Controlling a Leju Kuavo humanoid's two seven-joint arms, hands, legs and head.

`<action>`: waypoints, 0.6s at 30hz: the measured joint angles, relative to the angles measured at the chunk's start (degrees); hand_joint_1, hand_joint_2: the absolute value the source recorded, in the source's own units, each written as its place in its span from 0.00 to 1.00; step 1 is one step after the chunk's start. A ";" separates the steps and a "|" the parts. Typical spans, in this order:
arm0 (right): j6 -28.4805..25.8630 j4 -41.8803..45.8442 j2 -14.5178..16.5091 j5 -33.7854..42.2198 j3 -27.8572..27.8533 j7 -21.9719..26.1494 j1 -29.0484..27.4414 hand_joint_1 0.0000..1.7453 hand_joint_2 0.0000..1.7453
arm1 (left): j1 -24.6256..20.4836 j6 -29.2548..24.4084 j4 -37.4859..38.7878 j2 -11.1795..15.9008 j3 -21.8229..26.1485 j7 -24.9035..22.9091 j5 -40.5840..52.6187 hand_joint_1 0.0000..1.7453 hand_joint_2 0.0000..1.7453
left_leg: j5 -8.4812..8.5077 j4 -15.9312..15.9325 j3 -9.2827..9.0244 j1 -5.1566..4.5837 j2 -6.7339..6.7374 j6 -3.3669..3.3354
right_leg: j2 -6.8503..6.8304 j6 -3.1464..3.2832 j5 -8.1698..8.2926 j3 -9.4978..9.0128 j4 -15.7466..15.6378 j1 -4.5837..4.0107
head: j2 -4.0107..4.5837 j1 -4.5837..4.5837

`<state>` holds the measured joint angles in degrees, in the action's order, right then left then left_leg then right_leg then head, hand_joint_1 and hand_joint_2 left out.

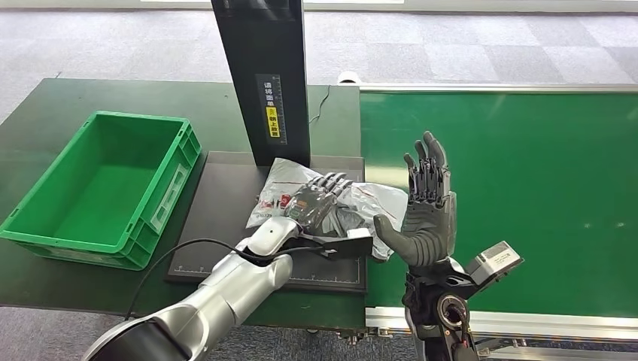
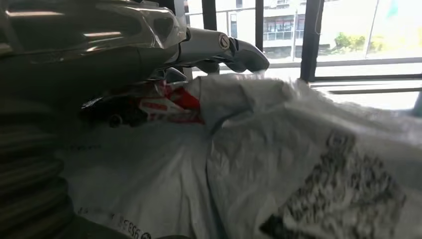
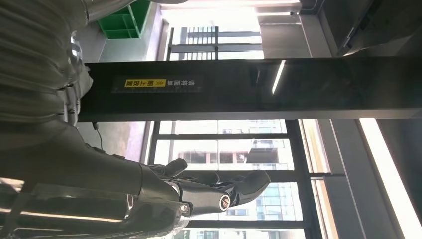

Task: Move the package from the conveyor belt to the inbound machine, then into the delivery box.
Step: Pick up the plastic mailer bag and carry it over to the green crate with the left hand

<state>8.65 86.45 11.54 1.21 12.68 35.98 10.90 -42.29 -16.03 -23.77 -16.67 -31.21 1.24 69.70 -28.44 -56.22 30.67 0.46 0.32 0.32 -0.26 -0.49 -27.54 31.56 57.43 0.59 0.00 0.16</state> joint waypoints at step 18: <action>-0.06 -0.20 1.03 -1.15 -1.01 0.57 -0.13 0.00 1.00 | -0.53 -8.54 5.14 -1.88 -3.01 -1.09 2.19 1.00 1.00 | 0.06 0.00 -0.01 0.00 -0.03 -0.01 | -0.01 -0.02 0.03 -0.05 0.00 0.00 | 0.00 0.00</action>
<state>8.59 86.25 12.57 0.07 11.67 36.54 10.77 -42.82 -24.57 -18.63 -18.55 -34.21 0.15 71.89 -28.39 -56.21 30.66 0.46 0.29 0.31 -0.27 -0.51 -27.51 31.51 57.44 0.59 0.00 0.16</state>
